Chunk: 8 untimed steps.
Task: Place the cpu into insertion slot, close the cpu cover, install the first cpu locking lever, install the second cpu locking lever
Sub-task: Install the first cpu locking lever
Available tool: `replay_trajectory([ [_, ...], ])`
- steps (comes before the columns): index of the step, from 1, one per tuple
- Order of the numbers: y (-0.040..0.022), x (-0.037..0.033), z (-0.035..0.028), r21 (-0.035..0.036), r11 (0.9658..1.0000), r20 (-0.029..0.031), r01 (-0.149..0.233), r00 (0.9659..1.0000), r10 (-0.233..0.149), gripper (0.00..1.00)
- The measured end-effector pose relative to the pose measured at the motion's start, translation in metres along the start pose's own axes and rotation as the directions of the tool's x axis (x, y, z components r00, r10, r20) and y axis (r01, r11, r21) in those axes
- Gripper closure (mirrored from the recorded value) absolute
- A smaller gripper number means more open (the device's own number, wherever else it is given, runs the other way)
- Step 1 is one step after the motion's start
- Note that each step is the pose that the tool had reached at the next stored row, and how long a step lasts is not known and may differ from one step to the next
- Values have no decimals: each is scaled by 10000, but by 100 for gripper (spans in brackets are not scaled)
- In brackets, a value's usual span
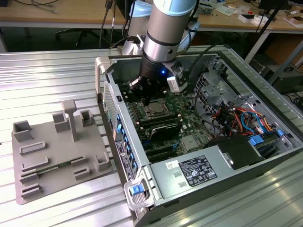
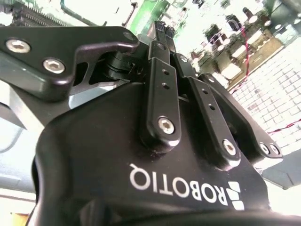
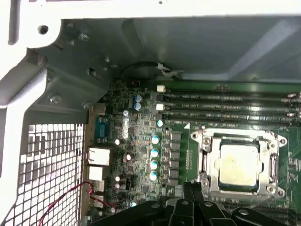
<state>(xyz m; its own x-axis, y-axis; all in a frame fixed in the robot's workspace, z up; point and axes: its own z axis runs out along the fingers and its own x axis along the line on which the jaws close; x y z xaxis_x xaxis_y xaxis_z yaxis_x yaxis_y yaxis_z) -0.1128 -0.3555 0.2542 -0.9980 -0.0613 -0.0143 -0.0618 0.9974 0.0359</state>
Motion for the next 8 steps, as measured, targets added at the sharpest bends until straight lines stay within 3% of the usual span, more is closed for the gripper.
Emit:
replay_trajectory([
  [1, 0, 0, 0, -4, 9998, -7, 195, 9998, -195, 89],
  [5, 0, -1, 0, -7, 9997, -29, 255, 9997, -255, 89],
  [6, 0, -3, 2, -17, 9997, -144, 251, 9996, -251, 89],
  [7, 0, -4, 3, -33, 9997, -326, 241, 9992, -242, 89],
  [8, 0, -4, 3, -33, 9997, -345, 240, 9991, -241, 89],
])
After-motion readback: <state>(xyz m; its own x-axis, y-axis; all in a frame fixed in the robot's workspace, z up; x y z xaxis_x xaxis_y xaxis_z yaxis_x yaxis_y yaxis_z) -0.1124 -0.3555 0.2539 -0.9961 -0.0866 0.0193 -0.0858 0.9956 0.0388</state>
